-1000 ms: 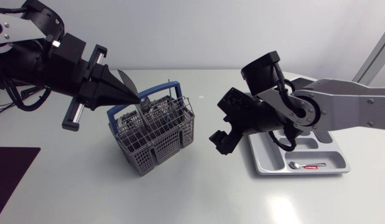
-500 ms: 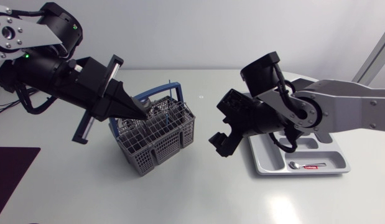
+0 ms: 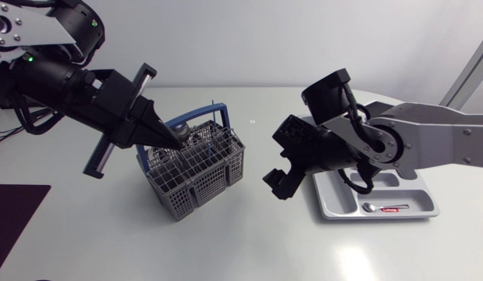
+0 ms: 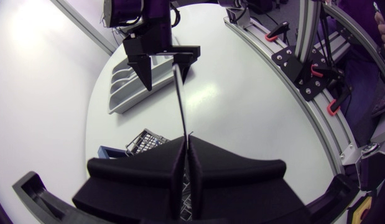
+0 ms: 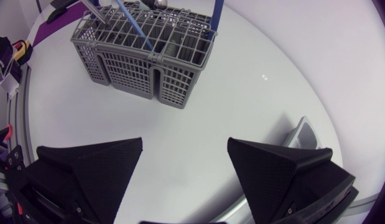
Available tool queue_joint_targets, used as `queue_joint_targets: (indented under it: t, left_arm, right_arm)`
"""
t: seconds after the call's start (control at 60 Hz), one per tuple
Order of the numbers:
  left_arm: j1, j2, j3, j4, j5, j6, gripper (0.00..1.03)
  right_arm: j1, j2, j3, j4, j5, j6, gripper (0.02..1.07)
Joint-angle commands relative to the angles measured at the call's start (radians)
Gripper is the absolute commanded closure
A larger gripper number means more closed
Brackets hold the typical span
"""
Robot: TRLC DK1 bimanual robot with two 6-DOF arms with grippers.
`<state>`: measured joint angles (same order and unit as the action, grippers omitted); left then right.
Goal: Unload the cutlery basket into the drawer organizer.
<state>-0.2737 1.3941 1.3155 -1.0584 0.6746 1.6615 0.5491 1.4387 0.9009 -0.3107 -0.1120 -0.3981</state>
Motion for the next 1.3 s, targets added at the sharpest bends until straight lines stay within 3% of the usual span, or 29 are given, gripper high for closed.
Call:
queue_joint_targets:
  t: [0.0,0.7,1.283]
  left_arm:
    - [0.010,0.006,0.041,-0.020,0.003,0.049,1.00]
    - [0.002,-0.101,0.054,-0.046,0.005,-0.016,1.00]
    - [0.010,-0.101,-0.007,0.009,-0.046,-0.016,1.00]
  right_arm:
    - [0.014,-0.006,-0.025,-0.007,-0.006,-0.018,0.09]
    - [0.106,-0.047,-0.020,-0.008,-0.008,0.019,0.09]
    - [0.239,0.081,0.007,0.216,-0.011,0.119,0.09]
